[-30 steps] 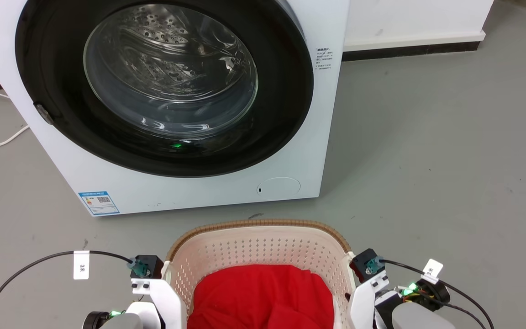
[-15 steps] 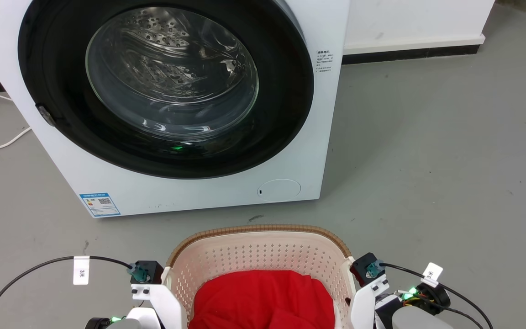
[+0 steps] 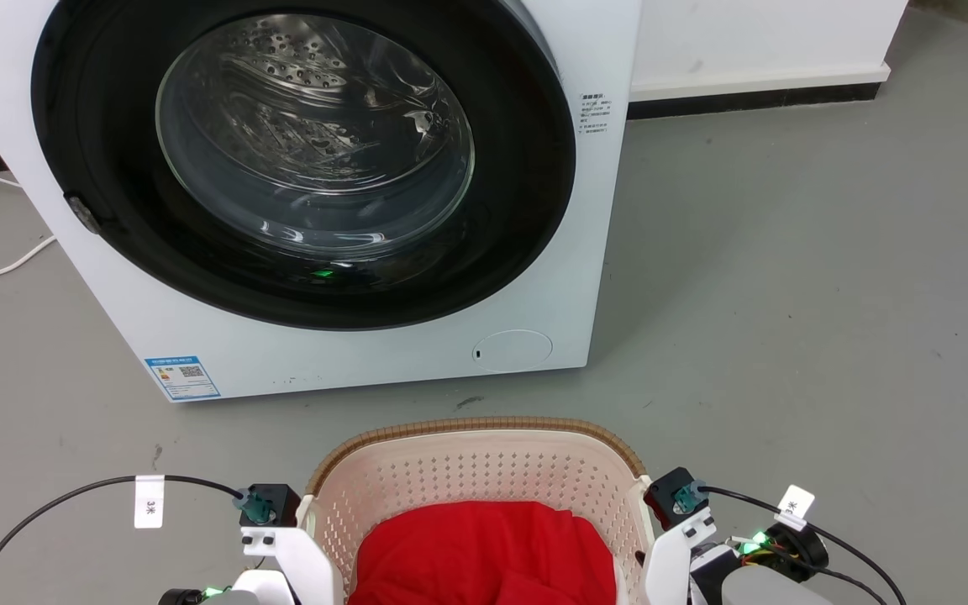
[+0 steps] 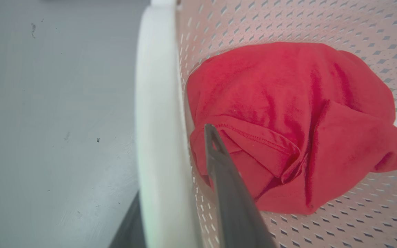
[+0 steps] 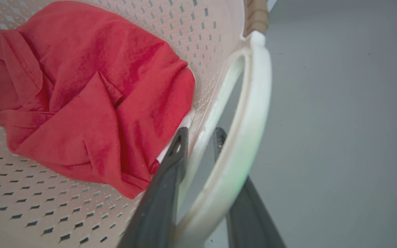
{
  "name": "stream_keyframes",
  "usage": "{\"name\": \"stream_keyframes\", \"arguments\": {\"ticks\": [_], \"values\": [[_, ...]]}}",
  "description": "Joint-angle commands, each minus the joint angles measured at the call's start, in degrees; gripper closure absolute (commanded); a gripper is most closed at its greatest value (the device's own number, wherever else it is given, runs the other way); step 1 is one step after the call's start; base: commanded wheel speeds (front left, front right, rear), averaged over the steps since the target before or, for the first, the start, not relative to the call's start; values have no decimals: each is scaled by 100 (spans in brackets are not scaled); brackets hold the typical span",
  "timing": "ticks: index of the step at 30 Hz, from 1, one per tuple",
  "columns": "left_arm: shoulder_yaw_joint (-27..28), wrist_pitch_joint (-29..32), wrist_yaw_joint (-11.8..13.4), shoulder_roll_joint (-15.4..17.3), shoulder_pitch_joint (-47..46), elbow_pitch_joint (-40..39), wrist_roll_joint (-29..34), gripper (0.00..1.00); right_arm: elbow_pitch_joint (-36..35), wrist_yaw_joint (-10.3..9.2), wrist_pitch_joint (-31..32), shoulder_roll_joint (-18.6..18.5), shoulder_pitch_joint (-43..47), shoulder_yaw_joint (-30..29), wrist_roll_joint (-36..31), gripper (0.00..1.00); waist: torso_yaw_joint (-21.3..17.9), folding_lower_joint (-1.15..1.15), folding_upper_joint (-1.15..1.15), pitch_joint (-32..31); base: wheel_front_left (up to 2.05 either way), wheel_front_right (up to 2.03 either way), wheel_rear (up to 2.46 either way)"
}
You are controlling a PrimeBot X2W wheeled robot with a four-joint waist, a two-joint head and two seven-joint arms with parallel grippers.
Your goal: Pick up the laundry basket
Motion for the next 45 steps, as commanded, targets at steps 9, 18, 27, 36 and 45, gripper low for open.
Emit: {"name": "stream_keyframes", "arguments": {"ticks": [9,18,27,36,45], "values": [[-144,-31,-24,77,-49,42,-123,100,25,-2,-24,-104,32,84,87,100,10,0,0,-2,0,0,0],[-251,-23,-24,76,-65,71,-265,100,27,-2,28,-141,44,134,155,100,17,0,0,-21,0,0,0],[-363,-43,-24,90,-80,82,-367,100,28,-2,42,-157,54,176,188,100,27,0,0,-37,0,0,0],[-458,-24,-24,96,-93,101,-471,100,29,-2,93,-171,61,195,222,100,33,0,0,-43,0,0,0],[-545,-25,-24,95,-101,110,-567,100,29,-2,112,-175,77,219,244,100,34,0,0,-46,0,0,0]]}}
